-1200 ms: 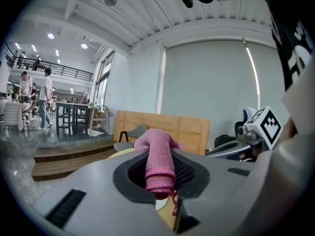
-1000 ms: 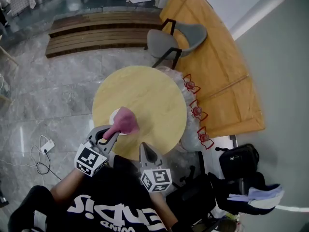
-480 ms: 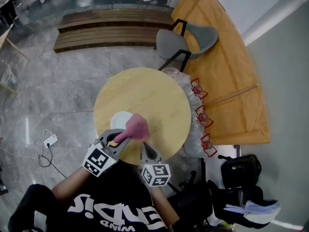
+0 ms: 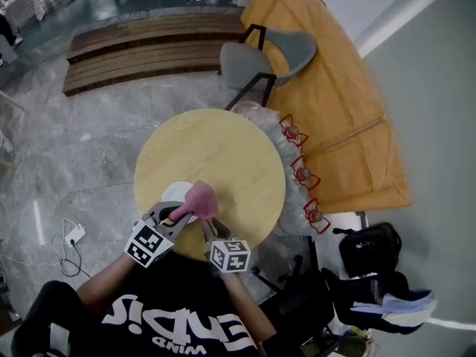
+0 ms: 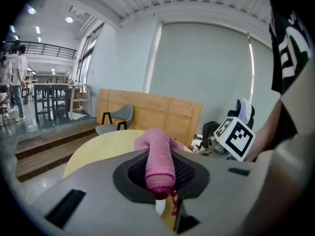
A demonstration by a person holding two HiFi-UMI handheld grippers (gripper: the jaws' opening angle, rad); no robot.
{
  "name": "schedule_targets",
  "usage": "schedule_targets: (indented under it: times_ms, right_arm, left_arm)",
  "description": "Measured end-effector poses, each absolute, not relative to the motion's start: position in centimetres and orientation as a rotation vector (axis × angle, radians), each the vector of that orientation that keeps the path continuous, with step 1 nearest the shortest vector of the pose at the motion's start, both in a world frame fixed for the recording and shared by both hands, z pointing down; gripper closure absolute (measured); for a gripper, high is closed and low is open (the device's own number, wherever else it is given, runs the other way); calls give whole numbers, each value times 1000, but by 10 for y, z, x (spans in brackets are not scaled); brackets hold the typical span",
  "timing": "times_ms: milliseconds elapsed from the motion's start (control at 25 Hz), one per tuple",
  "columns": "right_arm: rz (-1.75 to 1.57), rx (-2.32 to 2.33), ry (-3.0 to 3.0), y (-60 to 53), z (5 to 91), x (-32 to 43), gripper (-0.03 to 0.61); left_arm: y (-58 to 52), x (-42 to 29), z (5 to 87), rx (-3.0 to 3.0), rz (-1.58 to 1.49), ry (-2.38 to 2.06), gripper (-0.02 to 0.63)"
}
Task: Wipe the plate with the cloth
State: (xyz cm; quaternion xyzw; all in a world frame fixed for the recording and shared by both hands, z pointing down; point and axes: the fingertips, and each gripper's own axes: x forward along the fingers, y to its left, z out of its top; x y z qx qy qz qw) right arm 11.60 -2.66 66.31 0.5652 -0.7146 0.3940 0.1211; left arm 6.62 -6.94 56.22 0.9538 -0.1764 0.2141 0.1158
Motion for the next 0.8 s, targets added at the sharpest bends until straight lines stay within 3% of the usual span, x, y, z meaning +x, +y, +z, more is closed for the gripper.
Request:
schedule_targets:
  times_ms: [120,800]
  right_arm:
    - [1295,1615,-2064,-32,684,107,453]
    - [1469,1510,-1878,-54,750,100,451]
  left_arm:
    - [-76,64,584,2774,693,-477,566]
    - [-107,60,629,2686,802,-416,566]
